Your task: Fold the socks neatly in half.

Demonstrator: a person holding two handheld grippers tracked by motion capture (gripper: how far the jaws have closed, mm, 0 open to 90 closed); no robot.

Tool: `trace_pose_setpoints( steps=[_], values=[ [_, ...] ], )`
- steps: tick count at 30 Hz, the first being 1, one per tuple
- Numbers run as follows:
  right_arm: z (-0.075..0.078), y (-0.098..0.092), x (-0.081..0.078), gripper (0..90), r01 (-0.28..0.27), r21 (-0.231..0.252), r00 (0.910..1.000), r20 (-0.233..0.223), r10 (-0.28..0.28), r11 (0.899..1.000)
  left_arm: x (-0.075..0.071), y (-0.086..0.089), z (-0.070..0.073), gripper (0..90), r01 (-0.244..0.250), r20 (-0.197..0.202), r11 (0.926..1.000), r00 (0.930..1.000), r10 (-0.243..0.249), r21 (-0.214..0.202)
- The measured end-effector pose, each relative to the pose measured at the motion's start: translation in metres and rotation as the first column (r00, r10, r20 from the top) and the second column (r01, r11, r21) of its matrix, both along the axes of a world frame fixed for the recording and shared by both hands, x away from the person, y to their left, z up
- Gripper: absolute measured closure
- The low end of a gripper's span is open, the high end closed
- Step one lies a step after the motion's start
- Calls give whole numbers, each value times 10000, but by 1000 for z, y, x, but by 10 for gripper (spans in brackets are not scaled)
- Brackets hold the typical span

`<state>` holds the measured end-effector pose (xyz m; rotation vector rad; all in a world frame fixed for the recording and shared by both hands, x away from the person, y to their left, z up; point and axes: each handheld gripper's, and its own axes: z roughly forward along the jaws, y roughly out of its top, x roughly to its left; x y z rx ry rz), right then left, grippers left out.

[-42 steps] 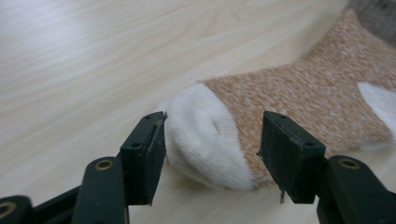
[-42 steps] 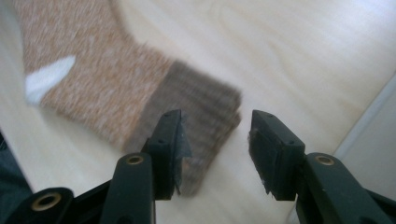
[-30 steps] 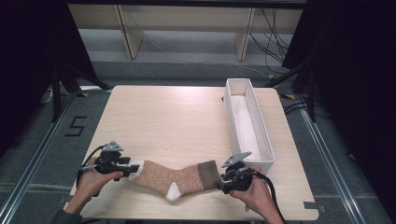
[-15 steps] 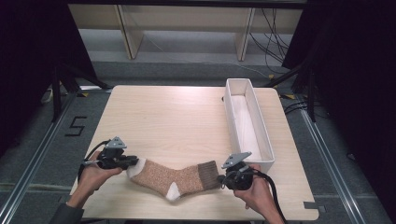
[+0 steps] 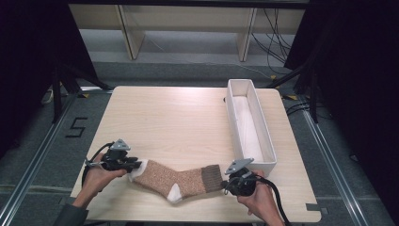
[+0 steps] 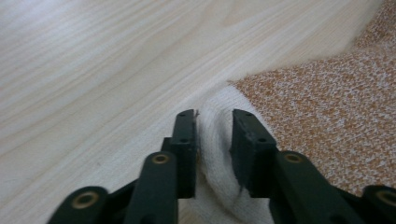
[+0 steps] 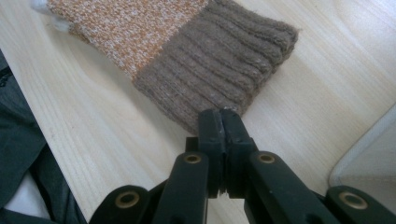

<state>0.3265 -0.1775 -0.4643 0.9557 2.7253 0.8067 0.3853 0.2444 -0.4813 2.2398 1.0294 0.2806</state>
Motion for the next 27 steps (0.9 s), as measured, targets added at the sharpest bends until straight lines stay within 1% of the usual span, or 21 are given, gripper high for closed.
trace_pose_setpoints(
  steps=[1, 3, 5, 6, 7, 8, 9, 10, 11, 12, 14, 15, 17, 19, 20, 22, 23, 24, 25, 26, 27],
  values=[
    [2, -1, -2, 873, 292, 133, 9996, 10, -292, 9995, -2, 1, 1, 652, -11, 139, 9999, 9999, 13, -122],
    [8, -3, -2, 847, 256, 337, 9995, 180, -262, 9991, -7, 2, 6, 627, -216, 438, 9994, 9988, 228, -276],
    [12, -7, -2, 834, 444, 470, 9983, 352, -460, 9979, -14, 3, 12, 624, -58, 711, 9995, 9974, 79, -302],
    [14, -8, -2, 821, 578, 543, 9979, 270, -593, 9969, -18, 3, 14, 624, -58, 732, 9992, 9973, 87, -404],
    [14, -8, -1, 792, 546, 601, 9979, 310, -565, 9967, -22, 3, 16, 628, 26, 824, 9988, 9966, 15, -498],
    [13, -8, -1, 748, 786, 743, 9960, 378, -815, 9941, -26, 4, 18, 636, 71, 846, 9987, 9964, -28, -504],
    [14, -9, 1, 702, 833, 825, 9965, 52, -840, 9931, -30, 4, 18, 660, 183, 839, 9981, 9964, -134, -582],
    [13, -8, 2, 686, 1001, 1037, 9947, 137, -1020, 9896, -34, 3, 19, 685, 307, 807, 9972, 9964, -251, -684],
    [14, -7, 2, 672, 1204, 1005, 9927, -154, -1194, 9876, -38, 3, 19, 718, 416, 793, 9961, 9962, -354, -777],
    [12, -4, 1, 654, 1496, 1116, 9885, -395, -1460, 9824, -41, 2, 18, 758, 445, 793, 9954, 9961, -378, -843],
    [11, -4, 7, 628, 1169, 1033, 9931, -111, -1164, 9878, -46, 1, 17, 813, 625, 746, 9948, 9956, -566, -800],
    [11, -1, 7, 621, 1363, 1148, 9902, -466, -1317, 9840, -49, 0, 16, 833, 684, 690, 9945, 9956, -630, -799],
    [10, 1, 11, 614, 1328, 1189, 9907, -443, -1284, 9840, -53, -2, 14, 863, 864, 642, 9942, 9945, -823, -637],
    [10, 4, 13, 602, 1356, 1217, 9900, -555, -1297, 9833, -56, -4, 12, 884, 1004, 600, 9930, 9935, -966, -622],
    [10, 4, 15, 599, 1240, 1152, 9919, -432, -1197, 9856, -57, -5, 11, 886, 1061, 528, 9928, 9933, -1032, -562],
    [8, 6, 17, 581, 1588, 1187, 9862, -653, -1519, 9802, -59, -7, 10, 886, 1146, 444, 9924, 9927, -1125, -458],
    [8, 7, 18, 574, 1554, 991, 9856, -831, -1474, 9829, -59, -8, 10, 884, 1136, 462, 9924, 9927, -1114, -479],
    [6, 7, 20, 571, 1615, 1086, 9846, -854, -1527, 9809, -59, -8, 10, 884, 1175, 473, 9922, 9922, -1155, -416],
    [7, 7, 21, 560, 1694, 825, 9820, -983, -1611, 9821, -59, -8, 10, 882, 1183, 475, 9920, 9921, -1162, -436],
    [4, 8, 23, 542, 1685, 916, 9825, -954, -1598, 9814, -59, -8, 10, 879, 1221, 437, 9916, 9918, -1203, -417],
    [4, 7, 25, 528, 1704, 738, 9802, -1152, -1613, 9826, -59, -9, 9, 875, 1250, 395, 9914, 9916, -1234, -384]
  ],
)
